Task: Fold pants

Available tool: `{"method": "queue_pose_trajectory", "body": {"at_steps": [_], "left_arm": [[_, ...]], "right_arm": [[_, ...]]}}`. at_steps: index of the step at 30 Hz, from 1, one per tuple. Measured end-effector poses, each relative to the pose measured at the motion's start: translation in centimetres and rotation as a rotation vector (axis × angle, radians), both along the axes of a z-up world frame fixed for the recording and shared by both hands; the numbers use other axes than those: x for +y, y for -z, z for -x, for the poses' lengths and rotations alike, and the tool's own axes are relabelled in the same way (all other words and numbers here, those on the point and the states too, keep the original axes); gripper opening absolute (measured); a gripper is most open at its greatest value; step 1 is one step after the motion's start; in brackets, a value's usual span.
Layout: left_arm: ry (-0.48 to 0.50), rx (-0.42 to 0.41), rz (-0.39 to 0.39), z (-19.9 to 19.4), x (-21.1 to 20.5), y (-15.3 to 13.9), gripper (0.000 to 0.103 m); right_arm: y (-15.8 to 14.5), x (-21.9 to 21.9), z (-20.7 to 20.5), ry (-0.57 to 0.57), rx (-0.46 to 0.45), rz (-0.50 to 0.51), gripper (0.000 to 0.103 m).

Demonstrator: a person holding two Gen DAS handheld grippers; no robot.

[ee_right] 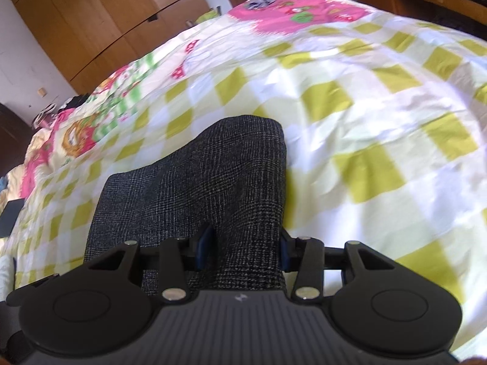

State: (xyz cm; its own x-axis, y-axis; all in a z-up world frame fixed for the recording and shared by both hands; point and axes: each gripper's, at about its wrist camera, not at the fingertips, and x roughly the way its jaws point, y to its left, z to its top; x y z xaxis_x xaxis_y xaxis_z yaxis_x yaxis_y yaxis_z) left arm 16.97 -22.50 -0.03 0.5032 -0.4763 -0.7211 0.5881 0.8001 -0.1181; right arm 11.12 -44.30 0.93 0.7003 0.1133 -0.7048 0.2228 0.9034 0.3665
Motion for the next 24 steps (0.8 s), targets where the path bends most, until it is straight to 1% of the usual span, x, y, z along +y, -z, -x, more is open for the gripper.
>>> {"method": "queue_pose_trajectory", "body": {"at_steps": [6, 10, 12, 15, 16, 18, 21, 24], "left_arm": [[0.046, -0.017, -0.014, -0.1, -3.1, -0.4, 0.082], [0.047, -0.013, -0.026, -0.3, -4.2, -0.4, 0.082], [0.039, -0.011, -0.02, -0.1, -3.8, -0.5, 0.082], [0.019, -0.012, -0.01, 0.3, -3.1, -0.7, 0.082], [0.013, -0.015, -0.015, 0.4, -3.0, -0.8, 0.082], [0.013, -0.013, -0.031, 0.9, -2.8, -0.9, 0.082], [0.032, -0.01, -0.072, 1.5, -2.8, -0.8, 0.083], [0.03, -0.018, -0.081, 2.5, -2.3, -1.1, 0.083]], "right_arm": [[0.1, -2.9, -0.4, 0.063, 0.015, 0.053, 0.048], [-0.6, -3.6, 0.2, 0.142, 0.011, 0.127, 0.048], [-1.6, -2.8, 1.4, 0.148, -0.022, 0.184, 0.049], [-2.6, -0.4, 3.5, 0.091, -0.081, 0.237, 0.049], [-2.5, 0.3, 4.1, 0.072, -0.088, 0.241, 0.049], [-1.8, 1.3, 4.7, 0.043, -0.063, 0.229, 0.048], [-0.4, 1.8, 5.1, 0.067, -0.003, 0.249, 0.048], [-1.6, 2.0, 6.6, 0.113, -0.05, 0.203, 0.05]]}}
